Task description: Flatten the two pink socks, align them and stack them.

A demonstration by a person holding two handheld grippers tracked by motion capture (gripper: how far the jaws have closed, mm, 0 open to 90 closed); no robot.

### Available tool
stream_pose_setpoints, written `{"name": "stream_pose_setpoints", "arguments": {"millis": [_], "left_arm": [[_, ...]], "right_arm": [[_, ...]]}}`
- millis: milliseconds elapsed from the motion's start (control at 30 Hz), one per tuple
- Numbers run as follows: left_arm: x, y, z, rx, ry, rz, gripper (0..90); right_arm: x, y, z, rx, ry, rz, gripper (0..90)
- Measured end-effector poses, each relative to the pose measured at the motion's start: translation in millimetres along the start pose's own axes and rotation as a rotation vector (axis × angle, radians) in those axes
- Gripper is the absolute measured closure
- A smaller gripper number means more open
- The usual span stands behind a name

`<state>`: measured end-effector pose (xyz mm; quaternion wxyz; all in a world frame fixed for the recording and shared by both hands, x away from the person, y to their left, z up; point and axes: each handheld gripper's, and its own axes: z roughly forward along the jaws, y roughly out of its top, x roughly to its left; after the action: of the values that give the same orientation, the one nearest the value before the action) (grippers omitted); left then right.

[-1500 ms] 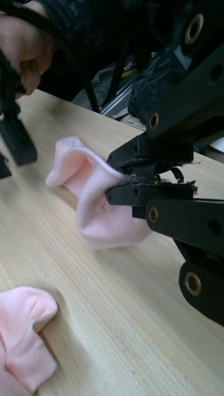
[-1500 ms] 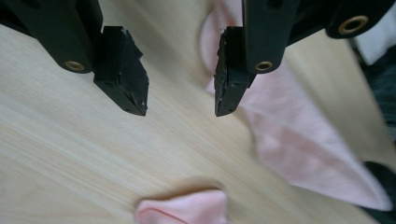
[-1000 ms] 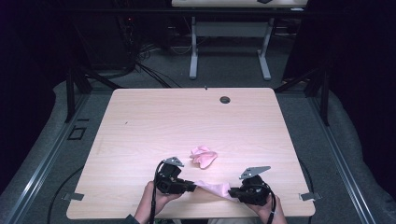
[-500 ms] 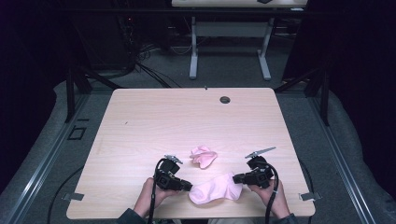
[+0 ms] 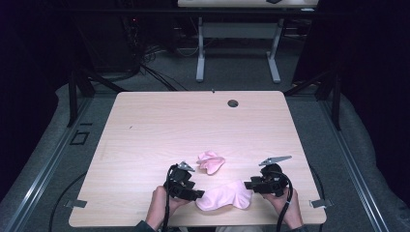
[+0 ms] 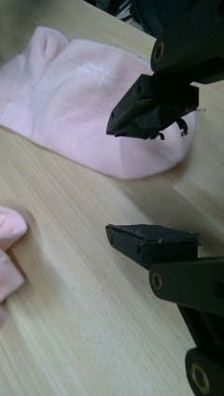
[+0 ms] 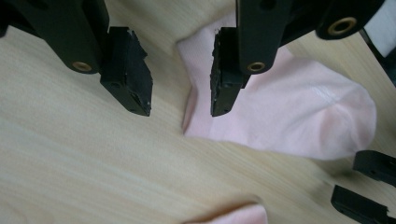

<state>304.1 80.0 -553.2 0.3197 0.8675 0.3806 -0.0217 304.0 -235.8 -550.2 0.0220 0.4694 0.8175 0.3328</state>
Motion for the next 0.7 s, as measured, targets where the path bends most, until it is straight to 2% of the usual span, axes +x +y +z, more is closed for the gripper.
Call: {"name": "stream_pose_setpoints", "arguments": {"millis": [67, 167, 267, 467, 600, 700], "left_arm": [[-6.3, -0.4, 2.3, 0.016, 0.021, 0.032, 44.7], [-15.8, -1.6, 6.0, 0.040, 0.061, 0.077, 45.1], [-22.4, -4.5, 10.0, 0.060, 0.082, 0.108, 48.5], [-27.1, -8.9, 11.3, 0.065, 0.125, 0.156, 67.1], [-25.4, -11.0, 9.9, 0.068, 0.119, 0.176, 83.3], [-21.8, -14.2, 6.0, 0.070, 0.127, 0.174, 85.5]], "right_arm": [[1.1, -3.6, 1.3, 0.016, -0.019, -0.010, 60.1], [3.8, -9.1, 5.5, 0.035, -0.014, -0.032, 60.9], [7.1, -12.3, 9.4, 0.041, -0.019, -0.052, 63.1], [14.2, -12.8, 15.5, 0.030, -0.028, -0.077, 72.3], [17.9, -12.1, 18.0, 0.028, -0.025, -0.098, 76.3], [23.3, -12.0, 22.6, 0.015, -0.012, -0.112, 78.7]]}}
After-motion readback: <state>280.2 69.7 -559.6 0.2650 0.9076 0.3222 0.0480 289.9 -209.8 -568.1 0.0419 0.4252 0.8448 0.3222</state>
